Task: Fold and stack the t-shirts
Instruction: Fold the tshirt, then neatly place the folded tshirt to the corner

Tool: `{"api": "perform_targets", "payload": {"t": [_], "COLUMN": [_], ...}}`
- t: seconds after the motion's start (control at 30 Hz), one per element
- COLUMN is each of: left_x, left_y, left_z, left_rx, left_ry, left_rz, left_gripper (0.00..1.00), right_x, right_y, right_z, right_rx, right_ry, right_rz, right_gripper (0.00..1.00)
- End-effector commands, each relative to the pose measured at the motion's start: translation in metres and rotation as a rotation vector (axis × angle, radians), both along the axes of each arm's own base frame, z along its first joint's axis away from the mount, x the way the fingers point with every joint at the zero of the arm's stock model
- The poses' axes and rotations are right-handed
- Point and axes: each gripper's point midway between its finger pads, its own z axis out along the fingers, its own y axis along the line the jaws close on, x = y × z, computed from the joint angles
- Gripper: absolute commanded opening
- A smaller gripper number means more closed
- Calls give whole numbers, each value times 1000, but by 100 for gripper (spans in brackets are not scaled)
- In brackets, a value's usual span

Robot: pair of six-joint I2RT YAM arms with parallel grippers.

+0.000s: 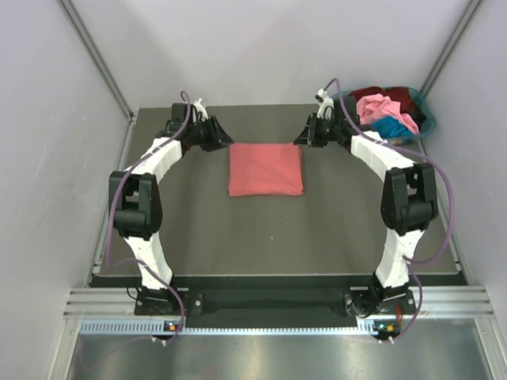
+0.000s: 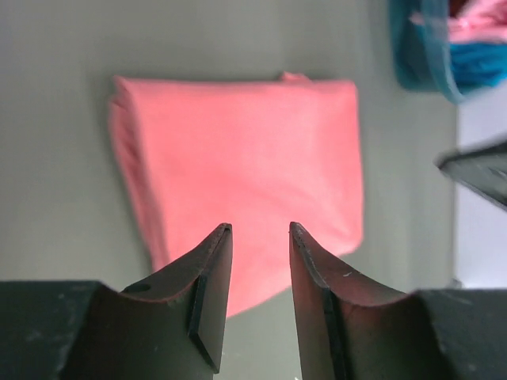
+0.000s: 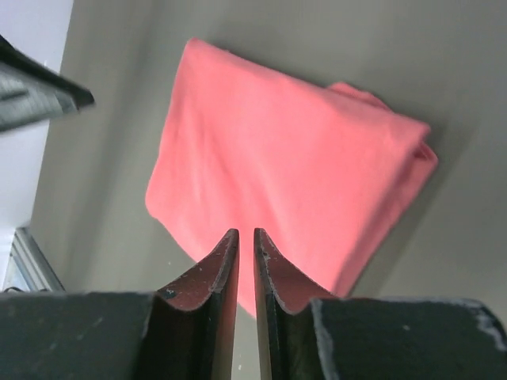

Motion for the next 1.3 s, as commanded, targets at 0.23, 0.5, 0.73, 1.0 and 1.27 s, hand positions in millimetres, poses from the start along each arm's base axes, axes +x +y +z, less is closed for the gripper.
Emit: {"api": "perform_targets", "payload": {"t": [0.23,0.5,0.73,1.0,1.27], "left_x": [-39,-35,-30,-28,-24], "left_y": [-17,21,17,4,13], "left_z": [-81,-91,-53,-107,-122], "left_rx": [-111,72,55,11,73], "left_ry": [219,268,204,297,301], "left_rz": [-18,115,-2,-74,-54], "left_gripper": [39,41,45,47,46], "right_x": [36,43,17,-28,-23], "right_y": [22,18,13,1,-28], "right_z": [-72,-69,-29,-77,-103], "right_rx": [64,69,65,-5,-100], "right_ry": [98,87,61,141,168], "right_rz": [65,47,54,42,-62], "right_gripper": [15,17,26,27,24]}}
